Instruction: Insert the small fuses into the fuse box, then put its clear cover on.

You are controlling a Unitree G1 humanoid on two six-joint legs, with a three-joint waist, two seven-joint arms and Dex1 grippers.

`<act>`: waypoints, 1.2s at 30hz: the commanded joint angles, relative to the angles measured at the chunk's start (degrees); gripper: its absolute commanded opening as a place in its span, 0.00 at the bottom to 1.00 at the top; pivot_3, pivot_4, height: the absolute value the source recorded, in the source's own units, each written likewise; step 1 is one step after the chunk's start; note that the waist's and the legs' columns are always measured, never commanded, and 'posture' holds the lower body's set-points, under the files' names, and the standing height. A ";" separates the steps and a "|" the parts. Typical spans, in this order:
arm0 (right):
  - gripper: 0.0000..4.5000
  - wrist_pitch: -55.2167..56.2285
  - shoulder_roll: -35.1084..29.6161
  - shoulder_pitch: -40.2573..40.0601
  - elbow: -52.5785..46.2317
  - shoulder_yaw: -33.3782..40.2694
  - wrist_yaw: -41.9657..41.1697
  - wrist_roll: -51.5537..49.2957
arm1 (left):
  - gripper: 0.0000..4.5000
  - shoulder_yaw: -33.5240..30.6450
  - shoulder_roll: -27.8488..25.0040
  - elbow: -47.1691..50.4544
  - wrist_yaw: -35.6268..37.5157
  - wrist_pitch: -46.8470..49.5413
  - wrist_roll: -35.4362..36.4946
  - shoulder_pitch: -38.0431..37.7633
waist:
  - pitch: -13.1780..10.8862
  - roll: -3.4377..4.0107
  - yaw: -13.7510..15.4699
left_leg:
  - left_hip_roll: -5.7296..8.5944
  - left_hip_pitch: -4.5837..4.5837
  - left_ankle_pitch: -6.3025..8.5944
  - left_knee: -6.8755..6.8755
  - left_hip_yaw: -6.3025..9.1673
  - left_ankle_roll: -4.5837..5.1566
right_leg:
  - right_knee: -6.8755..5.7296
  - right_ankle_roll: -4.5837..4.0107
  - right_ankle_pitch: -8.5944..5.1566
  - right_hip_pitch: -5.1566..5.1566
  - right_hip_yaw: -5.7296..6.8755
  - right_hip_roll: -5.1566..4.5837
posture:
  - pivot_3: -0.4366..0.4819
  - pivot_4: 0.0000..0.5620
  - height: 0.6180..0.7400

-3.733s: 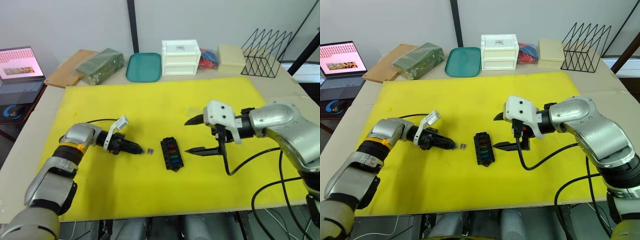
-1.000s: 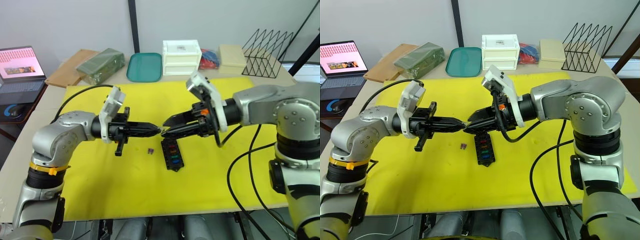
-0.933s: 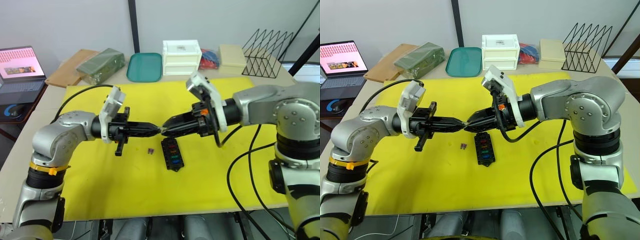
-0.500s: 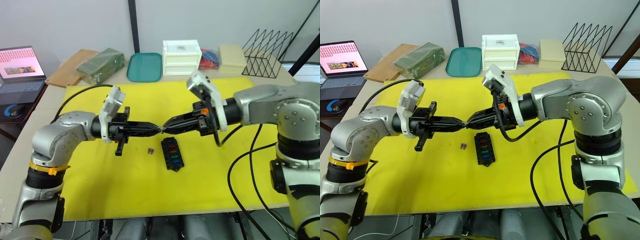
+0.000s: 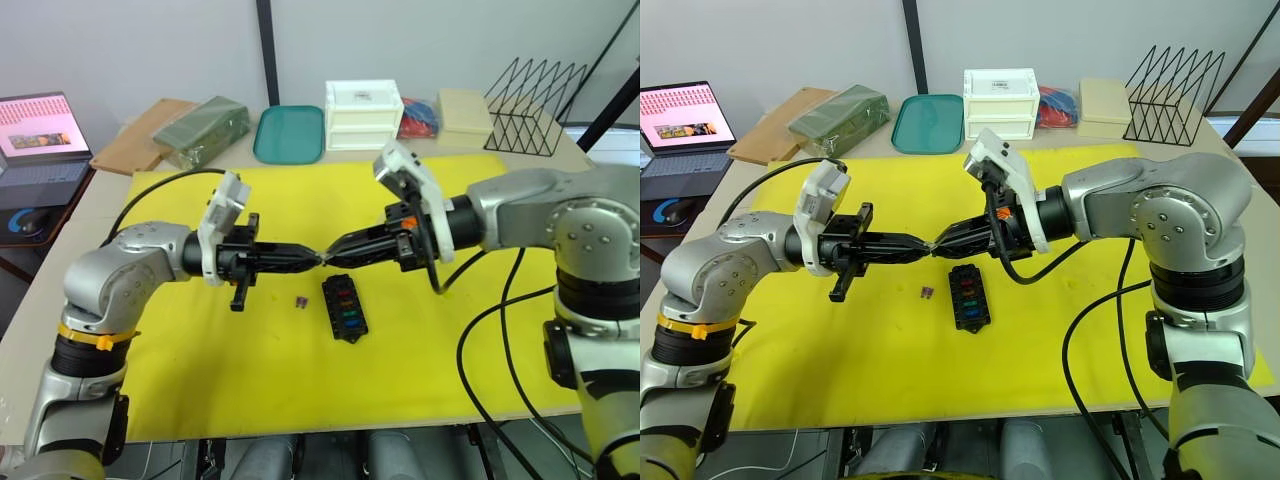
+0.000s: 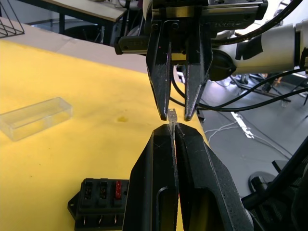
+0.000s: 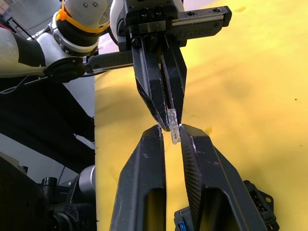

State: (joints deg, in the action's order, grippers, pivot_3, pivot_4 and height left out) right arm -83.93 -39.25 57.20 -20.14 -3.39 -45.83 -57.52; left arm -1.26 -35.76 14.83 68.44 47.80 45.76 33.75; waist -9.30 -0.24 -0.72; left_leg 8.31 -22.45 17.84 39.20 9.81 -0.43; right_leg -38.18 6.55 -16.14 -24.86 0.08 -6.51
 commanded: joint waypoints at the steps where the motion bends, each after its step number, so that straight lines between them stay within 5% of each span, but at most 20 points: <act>1: 0.01 1.41 -0.40 0.54 -1.58 0.41 -0.76 -0.51 | 0.00 -0.31 -0.30 1.25 -0.41 -0.99 0.70 0.63 | 0.00 0.00 -0.01 | 0.00 0.00 0.00 0.00 0.00 0.00 | 0.00 0.00 0.00 0.00 0.00 0.00 | 0.48 0.27 1.00; 9: 0.01 2.50 -1.21 0.78 -1.83 -0.76 -1.27 0.11 | 0.00 0.59 -0.78 1.07 -0.46 -0.92 -0.16 0.58 | 0.00 0.00 0.00 | 0.00 0.00 0.00 0.00 0.00 0.00 | 0.00 0.00 0.00 0.00 0.00 0.00 | 0.48 0.27 1.00; 16: 0.00 20.41 -9.43 1.82 -1.96 -16.51 -10.28 17.95 | 0.43 9.24 -5.87 -3.92 2.04 -12.37 -14.81 -1.89 | 0.00 0.00 -0.02 | 0.00 0.01 0.00 -0.03 -0.03 0.00 | 0.02 0.00 0.00 -0.01 0.00 0.01 | 0.48 0.27 1.00; 23: 0.00 36.02 -10.02 2.59 4.12 -28.36 -18.17 35.11 | 0.96 13.73 -3.89 -9.92 2.72 -25.29 -24.06 -3.02 | 0.00 0.00 0.11 | 0.00 -0.02 0.00 -0.03 -0.03 0.00 | 0.02 0.00 0.00 -0.05 0.00 0.01 | 0.48 0.27 1.00; 36: 0.00 43.92 -7.66 0.49 7.40 -31.24 -24.62 46.96 | 0.99 15.92 0.95 -10.51 1.06 -30.16 -28.58 -4.75 | 0.00 0.00 0.02 | 0.01 -0.02 0.00 -0.03 -0.02 0.00 | 0.01 0.00 0.00 -0.05 0.00 0.01 | 0.48 0.27 1.00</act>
State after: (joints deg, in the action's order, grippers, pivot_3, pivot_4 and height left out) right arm -40.74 -47.28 57.42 -12.31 -35.60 -69.82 -11.57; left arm 14.86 -34.82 2.54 69.64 18.27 17.24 29.28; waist -9.30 -0.25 -0.70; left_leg 8.32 -22.47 17.84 39.17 9.79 -0.43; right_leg -38.17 6.55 -16.14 -24.92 0.09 -6.50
